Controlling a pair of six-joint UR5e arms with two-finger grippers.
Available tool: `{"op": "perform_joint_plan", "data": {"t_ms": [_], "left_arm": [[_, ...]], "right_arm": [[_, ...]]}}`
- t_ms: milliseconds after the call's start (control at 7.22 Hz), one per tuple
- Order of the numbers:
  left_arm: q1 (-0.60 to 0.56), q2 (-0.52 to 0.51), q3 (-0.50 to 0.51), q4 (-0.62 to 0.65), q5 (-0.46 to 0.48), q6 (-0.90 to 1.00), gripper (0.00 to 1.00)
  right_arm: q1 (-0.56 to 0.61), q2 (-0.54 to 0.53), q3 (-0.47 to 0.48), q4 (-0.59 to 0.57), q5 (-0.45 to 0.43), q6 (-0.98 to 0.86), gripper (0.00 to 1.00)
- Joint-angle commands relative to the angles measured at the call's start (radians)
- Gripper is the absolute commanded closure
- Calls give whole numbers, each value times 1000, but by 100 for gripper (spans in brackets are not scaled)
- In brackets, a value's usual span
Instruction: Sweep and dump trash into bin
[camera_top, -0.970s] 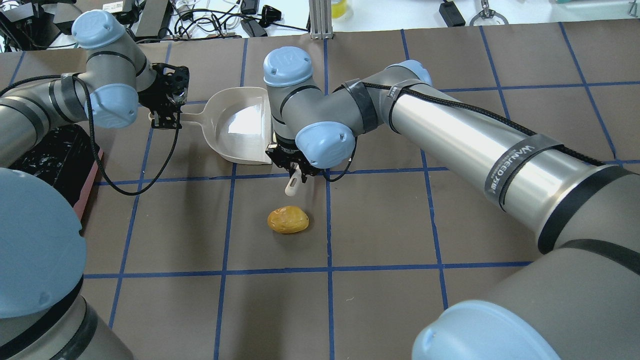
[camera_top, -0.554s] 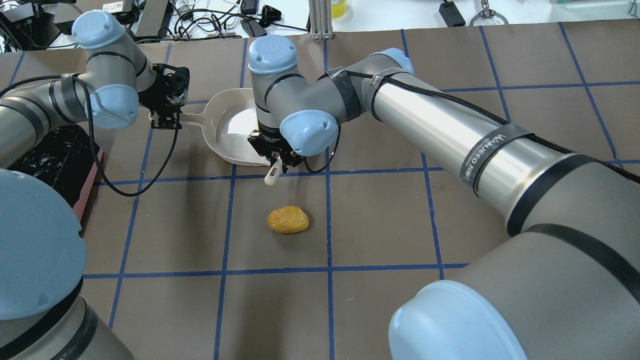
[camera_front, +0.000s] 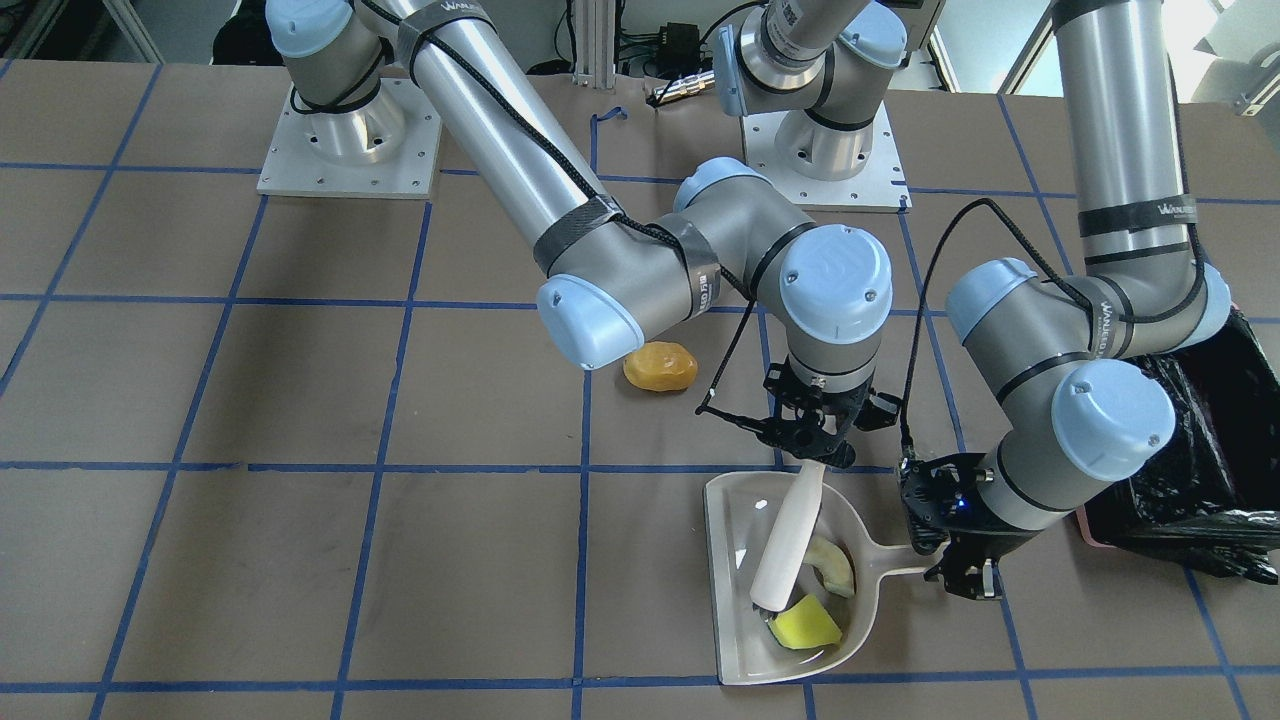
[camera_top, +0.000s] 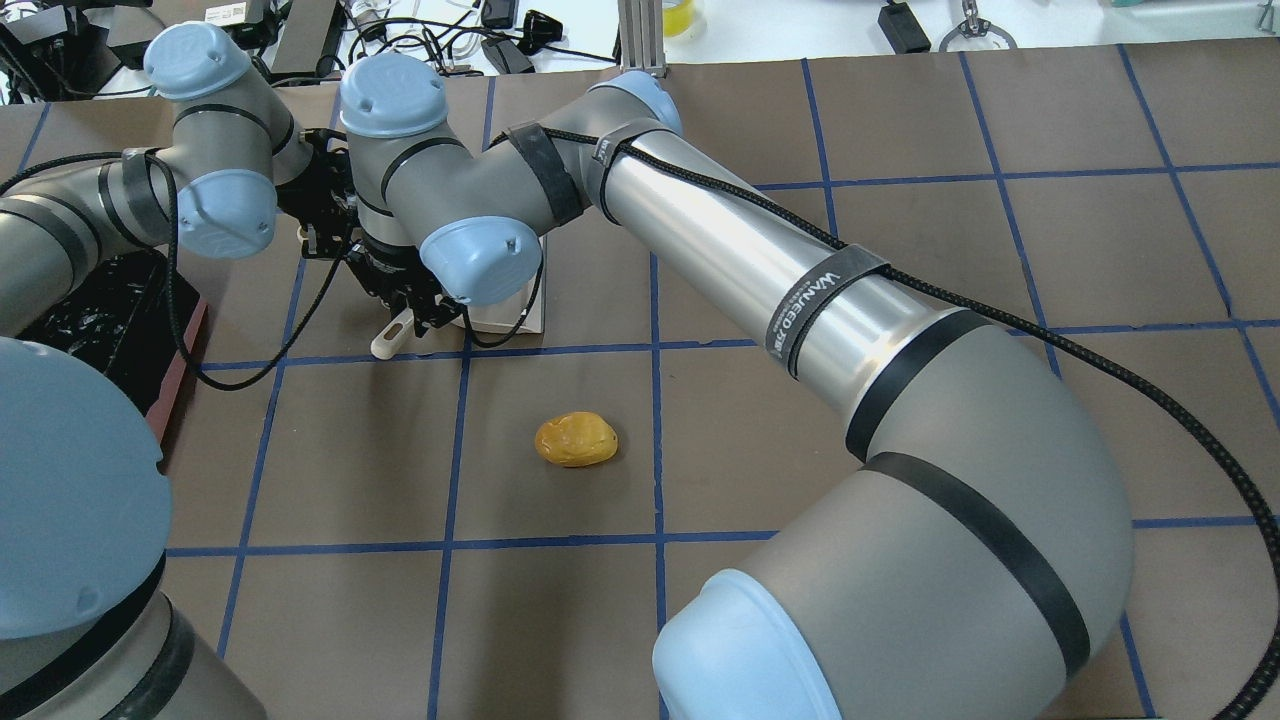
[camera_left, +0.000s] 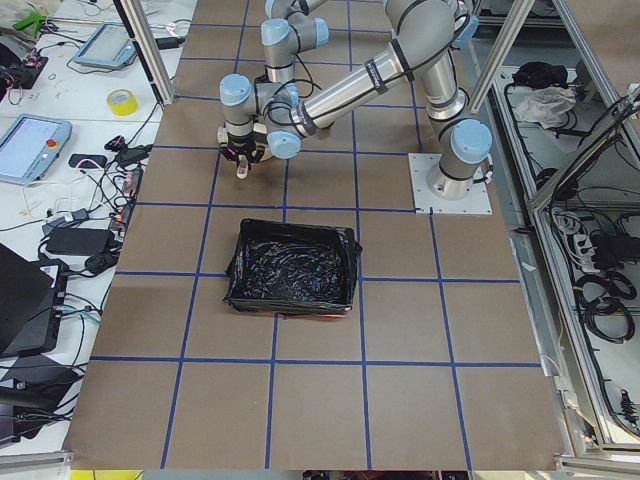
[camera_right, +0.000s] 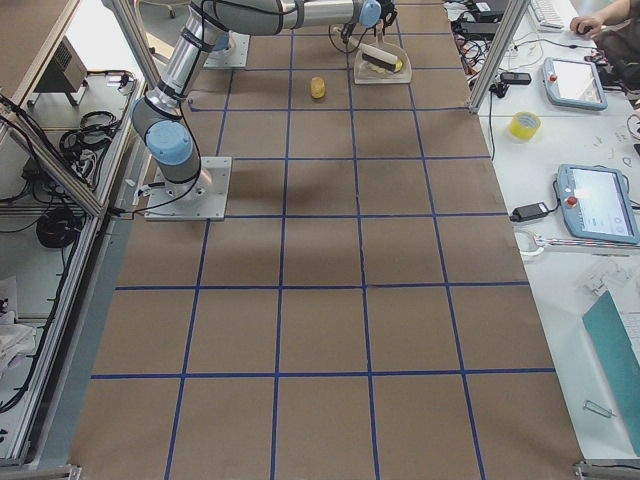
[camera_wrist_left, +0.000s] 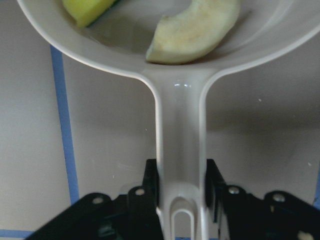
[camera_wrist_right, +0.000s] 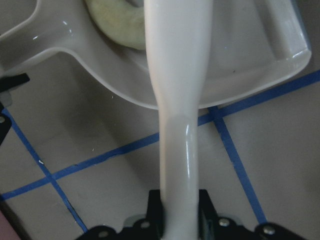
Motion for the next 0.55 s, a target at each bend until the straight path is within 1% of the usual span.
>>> {"op": "perform_joint_plan", "data": {"t_ms": [0,139,416], "left_arm": [[0,0,0,-1,0,0,100],[0,1,0,-1,-1,11,100],[2,32,-6,-8,0,75,100]], "right_arm": [[-6,-51,-1,175,-99,-78,100],[-12,-70,14,221,-136,-80,100],[-40,-103,61,284,-239,-132,100]]}}
